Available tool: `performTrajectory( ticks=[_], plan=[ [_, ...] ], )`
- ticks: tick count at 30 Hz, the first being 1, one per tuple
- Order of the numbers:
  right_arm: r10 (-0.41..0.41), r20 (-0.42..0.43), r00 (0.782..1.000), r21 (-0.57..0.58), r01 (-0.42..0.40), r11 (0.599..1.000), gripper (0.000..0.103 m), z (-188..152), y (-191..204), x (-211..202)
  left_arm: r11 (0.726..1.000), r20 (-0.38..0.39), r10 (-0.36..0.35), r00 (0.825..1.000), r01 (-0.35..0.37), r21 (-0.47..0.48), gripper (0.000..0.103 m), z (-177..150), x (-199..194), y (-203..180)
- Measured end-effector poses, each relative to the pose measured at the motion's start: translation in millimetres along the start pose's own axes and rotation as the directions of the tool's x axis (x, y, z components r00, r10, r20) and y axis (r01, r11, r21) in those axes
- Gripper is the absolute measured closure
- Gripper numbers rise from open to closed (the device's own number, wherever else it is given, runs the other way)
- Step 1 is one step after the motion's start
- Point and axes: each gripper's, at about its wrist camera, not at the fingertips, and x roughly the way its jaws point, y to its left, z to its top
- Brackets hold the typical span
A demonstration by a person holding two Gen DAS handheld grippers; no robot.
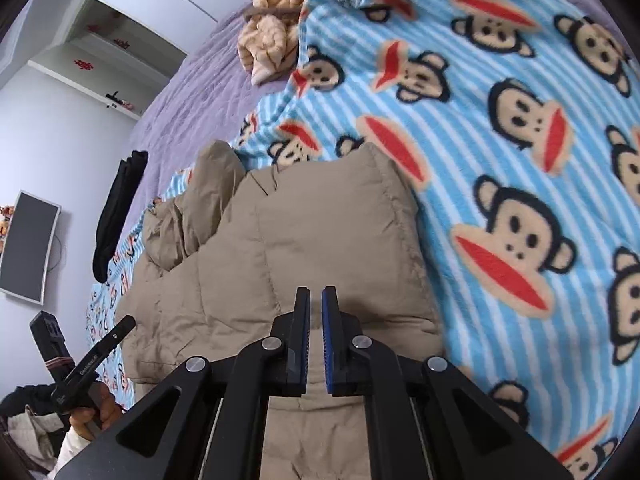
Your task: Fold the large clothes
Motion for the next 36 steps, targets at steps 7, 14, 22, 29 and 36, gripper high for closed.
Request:
performTrajectory(
  ticks=[7,14,22,29,36],
  plan=[
    [-0.103,-0.019,0.995,-0.037,0.102,0.994,0.102,-12.6,-18.6,42.6,0.998,0.004,0.019,1.0,-0.019,0.058,0.052,-6.2,8.7,-3.6],
    [-0.205,0.004,0.979,-0.138,0.203,0.969,0.097,-22.4,-1.5,30.1,0.997,0.017,0.078,0.997,-0.078,0.011,0.052,-11.0,-18.1,6.2],
    [-0.266,0.024,0.964,-0.161,0.266,0.95,0.096,-46.5,0.0,-6.1,0.99,-0.024,0.142,0.99,-0.142,-0.009,0.052,-28.6,-52.3,15.5],
    [-0.184,-0.059,0.981,-0.129,0.175,0.976,0.096,-77.9,8.8,-33.0,0.99,-0.054,0.142,0.988,-0.143,-0.013,0.052,-52.7,-89.8,0.6],
    [-0.15,-0.129,0.98,-0.077,0.141,0.987,0.096,-109.6,9.0,-51.4,0.989,-0.082,0.141,0.987,-0.144,-0.04,0.052,-79.1,-120.9,-12.1]
  ],
)
